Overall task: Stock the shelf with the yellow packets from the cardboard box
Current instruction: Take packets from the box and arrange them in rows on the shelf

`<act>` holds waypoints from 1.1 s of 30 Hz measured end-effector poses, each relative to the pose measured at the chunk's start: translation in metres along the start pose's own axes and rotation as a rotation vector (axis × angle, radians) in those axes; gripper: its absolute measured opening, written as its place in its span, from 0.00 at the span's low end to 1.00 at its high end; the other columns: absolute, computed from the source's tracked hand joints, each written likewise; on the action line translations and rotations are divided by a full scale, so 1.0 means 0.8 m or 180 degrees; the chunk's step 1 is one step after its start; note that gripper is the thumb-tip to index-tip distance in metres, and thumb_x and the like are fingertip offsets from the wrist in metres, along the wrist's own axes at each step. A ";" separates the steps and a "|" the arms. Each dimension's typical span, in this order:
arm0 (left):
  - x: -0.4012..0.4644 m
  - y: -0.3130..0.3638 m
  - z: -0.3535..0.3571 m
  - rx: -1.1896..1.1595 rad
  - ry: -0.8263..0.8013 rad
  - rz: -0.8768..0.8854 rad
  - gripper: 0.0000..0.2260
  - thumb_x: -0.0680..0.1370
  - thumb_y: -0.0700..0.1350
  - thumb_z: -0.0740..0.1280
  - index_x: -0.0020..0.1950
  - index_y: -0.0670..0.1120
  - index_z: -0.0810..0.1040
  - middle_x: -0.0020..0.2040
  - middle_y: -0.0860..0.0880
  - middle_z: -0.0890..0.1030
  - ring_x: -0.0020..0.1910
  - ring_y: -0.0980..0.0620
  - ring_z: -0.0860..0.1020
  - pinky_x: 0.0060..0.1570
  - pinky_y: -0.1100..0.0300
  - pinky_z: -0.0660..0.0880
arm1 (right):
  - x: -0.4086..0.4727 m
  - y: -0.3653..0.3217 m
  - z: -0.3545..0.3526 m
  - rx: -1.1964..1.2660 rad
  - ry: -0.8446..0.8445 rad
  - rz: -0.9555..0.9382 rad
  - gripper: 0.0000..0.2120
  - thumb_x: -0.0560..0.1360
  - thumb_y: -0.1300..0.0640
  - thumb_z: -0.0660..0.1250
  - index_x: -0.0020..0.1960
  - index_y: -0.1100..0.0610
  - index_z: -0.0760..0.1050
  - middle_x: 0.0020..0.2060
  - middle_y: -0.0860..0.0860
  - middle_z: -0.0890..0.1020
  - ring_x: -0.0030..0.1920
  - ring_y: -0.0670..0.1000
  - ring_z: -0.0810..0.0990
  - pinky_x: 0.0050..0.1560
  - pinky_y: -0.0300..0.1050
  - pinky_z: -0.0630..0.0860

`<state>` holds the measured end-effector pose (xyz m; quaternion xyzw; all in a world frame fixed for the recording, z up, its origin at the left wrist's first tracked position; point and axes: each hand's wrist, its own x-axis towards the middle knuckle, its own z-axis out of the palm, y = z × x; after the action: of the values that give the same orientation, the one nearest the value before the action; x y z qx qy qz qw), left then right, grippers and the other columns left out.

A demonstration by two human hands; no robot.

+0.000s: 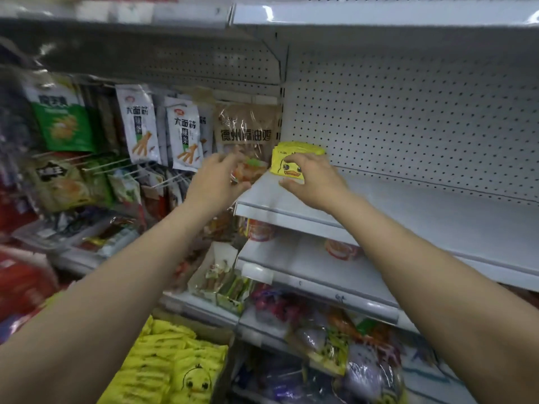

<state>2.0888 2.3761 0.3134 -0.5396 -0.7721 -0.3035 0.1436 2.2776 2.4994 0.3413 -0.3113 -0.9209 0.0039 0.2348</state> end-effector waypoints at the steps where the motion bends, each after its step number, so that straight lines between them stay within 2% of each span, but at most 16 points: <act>1: -0.020 -0.002 -0.011 0.0039 -0.0020 -0.0047 0.25 0.74 0.54 0.71 0.70 0.51 0.71 0.64 0.44 0.73 0.65 0.42 0.70 0.62 0.49 0.70 | -0.013 -0.013 0.000 0.0061 -0.0010 -0.0098 0.26 0.77 0.41 0.65 0.72 0.47 0.68 0.71 0.50 0.71 0.71 0.55 0.66 0.66 0.51 0.68; 5: -0.089 -0.021 -0.048 0.0242 -0.0096 -0.0181 0.26 0.74 0.56 0.71 0.70 0.52 0.70 0.64 0.45 0.73 0.63 0.42 0.71 0.61 0.49 0.71 | -0.054 -0.065 0.007 0.0264 -0.0057 -0.0460 0.26 0.76 0.42 0.67 0.72 0.47 0.68 0.72 0.49 0.70 0.72 0.55 0.65 0.69 0.51 0.65; 9: -0.134 -0.051 -0.077 0.0386 -0.0041 -0.0292 0.26 0.73 0.55 0.72 0.69 0.53 0.71 0.63 0.45 0.74 0.63 0.44 0.71 0.61 0.50 0.71 | -0.069 -0.108 0.026 0.0333 -0.0121 -0.0611 0.27 0.76 0.41 0.67 0.72 0.47 0.68 0.71 0.49 0.70 0.72 0.54 0.65 0.68 0.52 0.68; 17: -0.174 -0.146 -0.102 0.0404 -0.0087 -0.0537 0.27 0.72 0.52 0.73 0.69 0.50 0.71 0.62 0.44 0.74 0.61 0.42 0.72 0.61 0.48 0.71 | -0.039 -0.197 0.093 0.0361 -0.0360 -0.0866 0.28 0.76 0.40 0.66 0.72 0.47 0.67 0.70 0.48 0.71 0.71 0.52 0.66 0.68 0.50 0.68; 25: -0.172 -0.341 -0.061 0.0331 -0.0462 -0.0862 0.26 0.72 0.53 0.72 0.68 0.51 0.71 0.64 0.44 0.75 0.63 0.42 0.72 0.61 0.48 0.70 | 0.036 -0.297 0.242 0.0437 -0.1075 -0.0760 0.28 0.78 0.42 0.65 0.74 0.49 0.65 0.72 0.49 0.69 0.72 0.53 0.64 0.69 0.50 0.64; 30: -0.186 -0.469 -0.004 0.0052 -0.1104 -0.1219 0.26 0.72 0.52 0.73 0.68 0.48 0.73 0.62 0.41 0.75 0.63 0.40 0.72 0.61 0.50 0.69 | 0.063 -0.353 0.378 0.0450 -0.1735 -0.0499 0.27 0.77 0.45 0.68 0.72 0.51 0.68 0.69 0.52 0.72 0.69 0.56 0.68 0.64 0.48 0.65; 33: -0.212 -0.529 0.038 -0.0243 -0.1589 -0.1472 0.27 0.72 0.52 0.74 0.69 0.48 0.73 0.60 0.40 0.76 0.62 0.41 0.73 0.59 0.53 0.69 | 0.051 -0.371 0.461 0.0530 -0.2165 -0.0230 0.27 0.74 0.43 0.70 0.70 0.52 0.71 0.64 0.55 0.77 0.66 0.59 0.73 0.59 0.51 0.73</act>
<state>1.7663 2.1701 0.0638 -0.4129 -0.8734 -0.2152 -0.1427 1.9189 2.3349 0.0764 -0.2392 -0.9533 0.1742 -0.0607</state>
